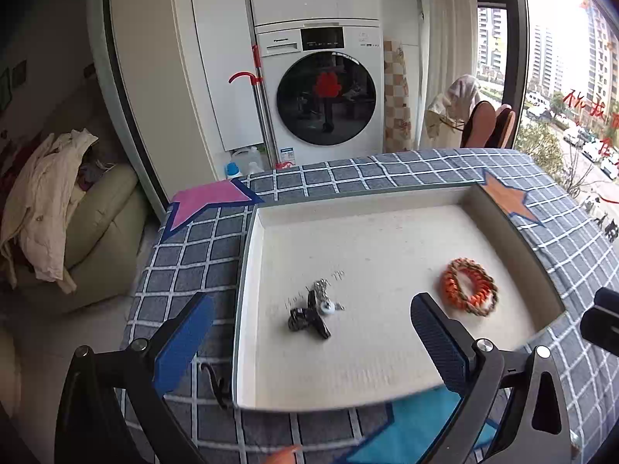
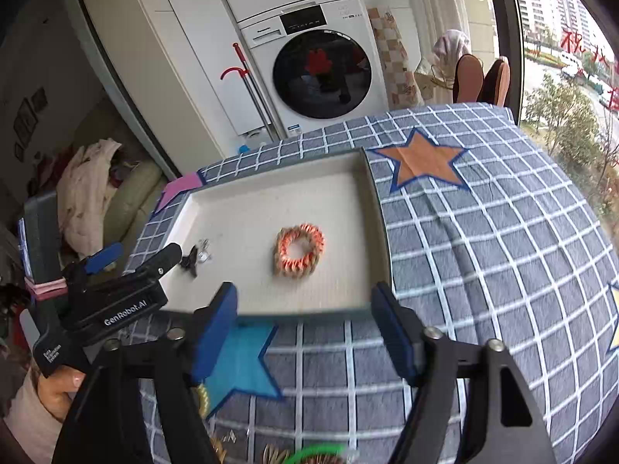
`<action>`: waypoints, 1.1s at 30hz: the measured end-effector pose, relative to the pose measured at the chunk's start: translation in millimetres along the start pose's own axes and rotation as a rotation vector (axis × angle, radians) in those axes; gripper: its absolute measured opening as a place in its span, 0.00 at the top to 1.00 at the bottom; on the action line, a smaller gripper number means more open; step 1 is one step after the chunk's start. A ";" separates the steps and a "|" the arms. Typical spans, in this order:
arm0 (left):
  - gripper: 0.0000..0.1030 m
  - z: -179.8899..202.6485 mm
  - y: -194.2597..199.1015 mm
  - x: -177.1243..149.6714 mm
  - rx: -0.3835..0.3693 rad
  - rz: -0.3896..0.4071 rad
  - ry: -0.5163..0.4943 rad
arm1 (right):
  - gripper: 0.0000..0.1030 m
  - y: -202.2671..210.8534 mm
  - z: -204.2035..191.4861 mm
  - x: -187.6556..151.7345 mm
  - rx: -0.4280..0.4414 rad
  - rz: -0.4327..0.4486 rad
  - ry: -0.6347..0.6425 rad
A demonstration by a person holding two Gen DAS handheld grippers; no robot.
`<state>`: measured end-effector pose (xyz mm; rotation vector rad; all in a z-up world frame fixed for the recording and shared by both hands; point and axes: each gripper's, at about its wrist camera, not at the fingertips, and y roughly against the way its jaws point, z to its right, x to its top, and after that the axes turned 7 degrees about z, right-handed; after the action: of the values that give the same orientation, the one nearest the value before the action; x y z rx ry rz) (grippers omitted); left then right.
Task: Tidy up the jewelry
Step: 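Withdraw both tools from the tray back over the table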
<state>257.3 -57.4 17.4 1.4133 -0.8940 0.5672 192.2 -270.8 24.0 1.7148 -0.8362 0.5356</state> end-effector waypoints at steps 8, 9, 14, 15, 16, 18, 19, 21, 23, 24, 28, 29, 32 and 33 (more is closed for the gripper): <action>0.00 -6.0 38.9 -35.6 -0.069 -0.057 0.018 | 0.15 29.8 3.0 -34.2 0.005 -0.013 0.013; 0.00 -7.6 44.4 -42.8 -0.061 -0.061 0.028 | 0.15 33.0 3.8 -39.4 0.005 -0.018 0.010; 0.00 -11.7 64.8 -70.7 -0.057 -0.077 0.039 | 0.15 43.1 9.8 -61.7 0.006 -0.079 -0.010; 0.00 -12.4 68.1 -75.2 -0.058 -0.083 0.042 | 0.15 45.2 10.8 -65.9 0.001 -0.087 -0.010; 0.00 -13.8 71.4 -80.1 -0.067 -0.093 0.045 | 0.15 48.5 11.7 -70.7 -0.006 -0.089 -0.008; 0.00 -14.7 78.8 -90.3 -0.076 -0.110 0.063 | 0.15 53.1 12.8 -78.8 -0.015 -0.089 -0.005; 0.00 -14.8 83.0 -95.0 -0.080 -0.113 0.070 | 0.15 55.9 13.7 -83.8 -0.021 -0.092 -0.004; 0.00 -12.5 91.4 -104.0 -0.083 -0.111 0.068 | 0.15 59.9 15.7 -92.4 -0.029 -0.099 -0.008; 0.00 -4.8 99.9 -113.0 -0.085 -0.105 0.041 | 0.15 62.5 19.2 -101.1 -0.049 -0.110 -0.006; 0.00 1.1 103.7 -116.8 -0.087 -0.100 0.021 | 0.15 63.6 20.5 -105.4 -0.061 -0.114 -0.004; 0.00 21.1 117.0 -125.9 -0.109 -0.081 -0.038 | 0.15 67.6 28.3 -117.4 -0.087 -0.129 -0.010; 0.00 26.3 119.7 -127.5 -0.121 -0.079 -0.047 | 0.15 68.4 30.2 -119.1 -0.092 -0.131 -0.014; 0.00 37.0 124.9 -130.6 -0.152 -0.080 -0.063 | 0.15 71.4 35.2 -119.6 -0.109 -0.124 -0.023; 0.00 39.4 125.7 -131.3 -0.155 -0.079 -0.068 | 0.15 72.5 35.9 -119.2 -0.109 -0.119 -0.024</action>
<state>74.4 -59.7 -16.6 1.3267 -0.9128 0.3839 57.7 -284.5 -25.9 1.6617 -0.7605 0.3831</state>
